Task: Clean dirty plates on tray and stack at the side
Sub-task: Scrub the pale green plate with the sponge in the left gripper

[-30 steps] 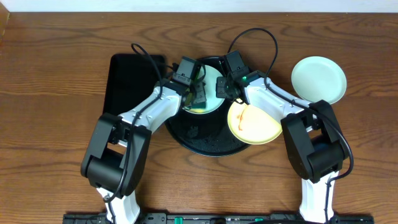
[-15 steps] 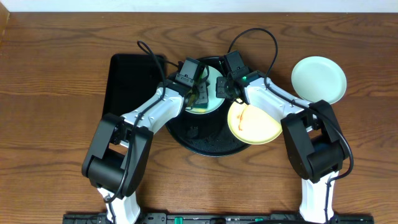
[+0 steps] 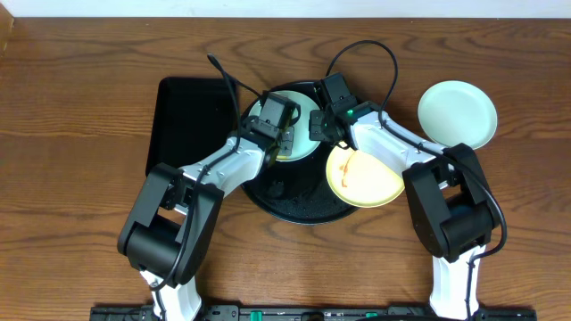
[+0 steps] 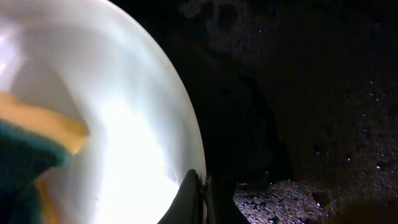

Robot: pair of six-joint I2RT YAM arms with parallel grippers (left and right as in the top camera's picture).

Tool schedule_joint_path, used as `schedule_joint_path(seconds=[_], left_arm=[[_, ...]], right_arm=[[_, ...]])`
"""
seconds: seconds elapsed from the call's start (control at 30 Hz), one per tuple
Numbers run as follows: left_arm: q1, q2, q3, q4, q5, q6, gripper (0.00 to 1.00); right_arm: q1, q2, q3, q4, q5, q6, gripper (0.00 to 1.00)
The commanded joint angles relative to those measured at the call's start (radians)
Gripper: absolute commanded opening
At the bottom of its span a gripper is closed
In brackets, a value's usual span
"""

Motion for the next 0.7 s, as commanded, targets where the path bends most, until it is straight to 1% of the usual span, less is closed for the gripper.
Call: schedule_joint_path(seconds=[0.0,0.17,0.3,0.43,0.57,0.67], left_arm=[[0.054,0.022,-0.031,0.029,-0.259,0.072,0.08],[0.061,0.021,-0.026,0.143,-0.423,0.079,0.08],[0.061,0.012,-0.011,0.215,-0.431,0.126,0.08],[0.061,-0.04,0.003,0.249,-0.43,0.126,0.08],[0.062,-0.165,0.005,0.228,-0.43,0.067,0.08],[0.072,-0.284,0.005,0.157,-0.426,-0.057,0.08]], right_arm=[[0.006,0.023,0.0,-0.023,0.015,-0.035,0.01],[0.006,0.022,0.0,-0.026,0.016,-0.057,0.01],[0.007,0.022,0.0,-0.025,0.019,-0.057,0.01],[0.007,0.021,0.0,-0.025,0.021,-0.082,0.01],[0.01,-0.005,0.0,-0.016,0.058,-0.106,0.01],[0.021,-0.05,0.001,0.011,0.078,-0.144,0.01]])
